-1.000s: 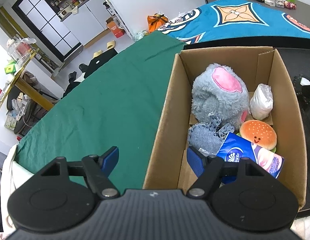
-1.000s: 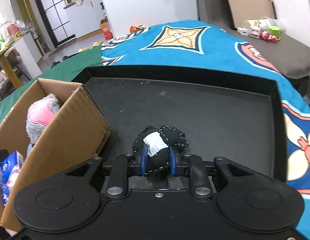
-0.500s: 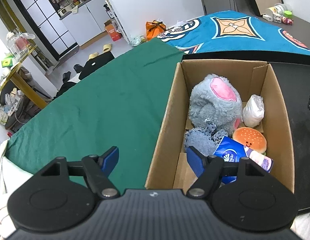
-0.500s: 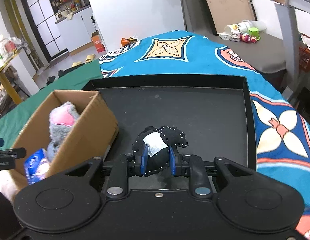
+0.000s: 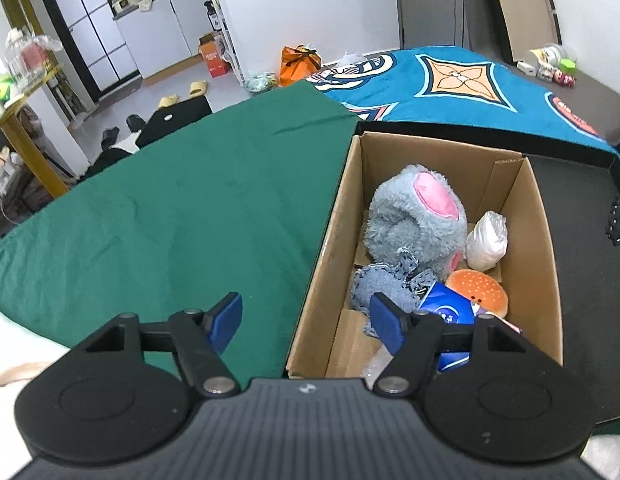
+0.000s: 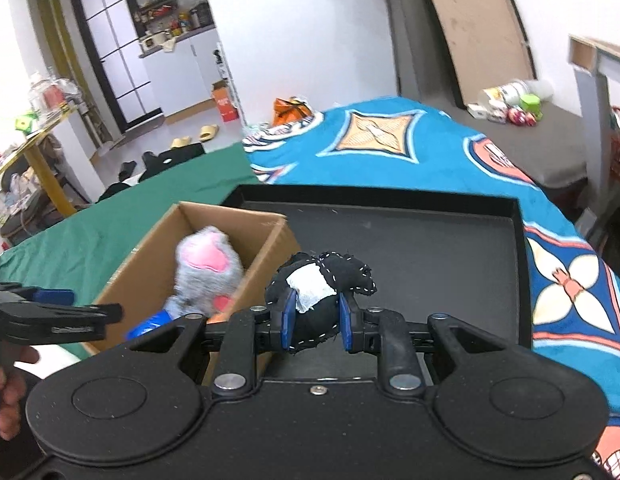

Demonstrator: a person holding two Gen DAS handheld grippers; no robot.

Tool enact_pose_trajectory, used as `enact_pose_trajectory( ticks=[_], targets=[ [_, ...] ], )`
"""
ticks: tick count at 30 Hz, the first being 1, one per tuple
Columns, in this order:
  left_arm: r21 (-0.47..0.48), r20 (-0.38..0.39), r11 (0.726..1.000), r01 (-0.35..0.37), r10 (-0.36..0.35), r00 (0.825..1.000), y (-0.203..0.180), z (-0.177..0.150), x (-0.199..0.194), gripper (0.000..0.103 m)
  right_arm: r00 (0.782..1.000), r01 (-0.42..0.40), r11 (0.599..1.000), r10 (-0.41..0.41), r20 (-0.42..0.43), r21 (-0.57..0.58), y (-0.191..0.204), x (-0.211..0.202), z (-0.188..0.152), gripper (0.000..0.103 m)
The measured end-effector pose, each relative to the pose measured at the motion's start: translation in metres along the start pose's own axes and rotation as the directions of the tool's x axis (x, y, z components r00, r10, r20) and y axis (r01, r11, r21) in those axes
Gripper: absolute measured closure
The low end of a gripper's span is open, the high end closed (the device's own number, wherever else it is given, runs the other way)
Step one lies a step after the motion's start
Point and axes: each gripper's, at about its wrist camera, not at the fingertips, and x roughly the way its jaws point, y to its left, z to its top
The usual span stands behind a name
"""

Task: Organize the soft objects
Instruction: 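Carry the black-and-white plush with the right gripper into the box and release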

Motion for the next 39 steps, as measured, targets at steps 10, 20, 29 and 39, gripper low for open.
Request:
enact_pose_trajectory(
  ticks=[10,20,29,39],
  targets=[
    [-0.055,-0.016,0.996,0.071,-0.072,0.997,0.014,-0.002,0.005,0.05,1.0,-0.028,0.998,0.028,0.007,-0.058,0.04,0.0,0.017,0.08],
    [-0.108,-0.066,0.986,0.123,-0.131,0.989,0.027,-0.005,0.015,0.081,0.999,-0.049,0.994,0.049,0.0,-0.097,0.074,-0.001,0.027,0.08],
    [-0.154,-0.065,0.97,0.186,-0.198,0.978,0.038,-0.007,0.019,0.091,0.998,-0.067,0.991,0.067,-0.008,-0.113,0.102,-0.001,0.033,0.08],
    [-0.185,-0.055,0.956,0.227,-0.241,0.969,0.046,-0.007,0.02,0.091,0.995,-0.092,0.988,0.087,-0.041,-0.124,0.118,0.003,0.034,0.055]
  ],
)
